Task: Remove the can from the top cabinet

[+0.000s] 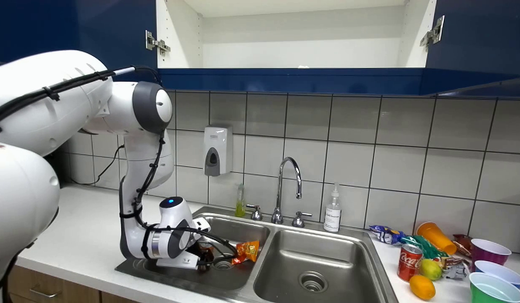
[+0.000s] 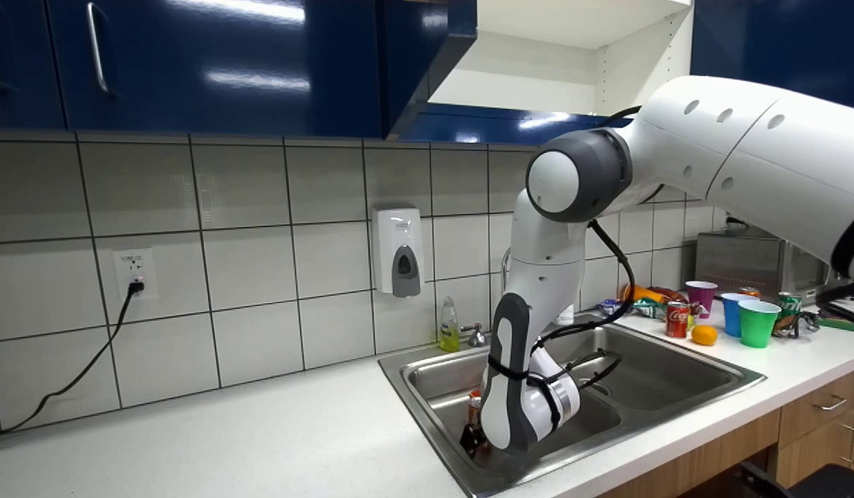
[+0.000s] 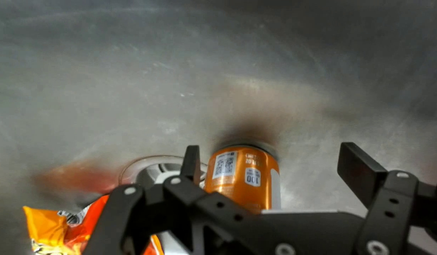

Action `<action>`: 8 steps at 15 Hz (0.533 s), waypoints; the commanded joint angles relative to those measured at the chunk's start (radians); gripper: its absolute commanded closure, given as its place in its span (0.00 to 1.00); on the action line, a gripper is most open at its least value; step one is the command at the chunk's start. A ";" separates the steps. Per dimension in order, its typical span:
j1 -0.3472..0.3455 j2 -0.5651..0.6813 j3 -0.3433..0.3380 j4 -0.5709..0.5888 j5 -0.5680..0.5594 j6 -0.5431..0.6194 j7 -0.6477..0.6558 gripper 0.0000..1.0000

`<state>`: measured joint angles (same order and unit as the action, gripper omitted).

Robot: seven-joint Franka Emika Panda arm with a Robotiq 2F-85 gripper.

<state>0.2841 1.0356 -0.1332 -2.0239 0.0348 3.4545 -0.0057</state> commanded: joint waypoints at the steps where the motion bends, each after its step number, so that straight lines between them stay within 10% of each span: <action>1: 0.047 -0.075 -0.026 -0.070 0.046 0.000 -0.007 0.00; 8: 0.114 -0.139 -0.060 -0.145 0.094 0.000 -0.008 0.00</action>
<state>0.3627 0.9560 -0.1735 -2.0991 0.0984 3.4545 -0.0057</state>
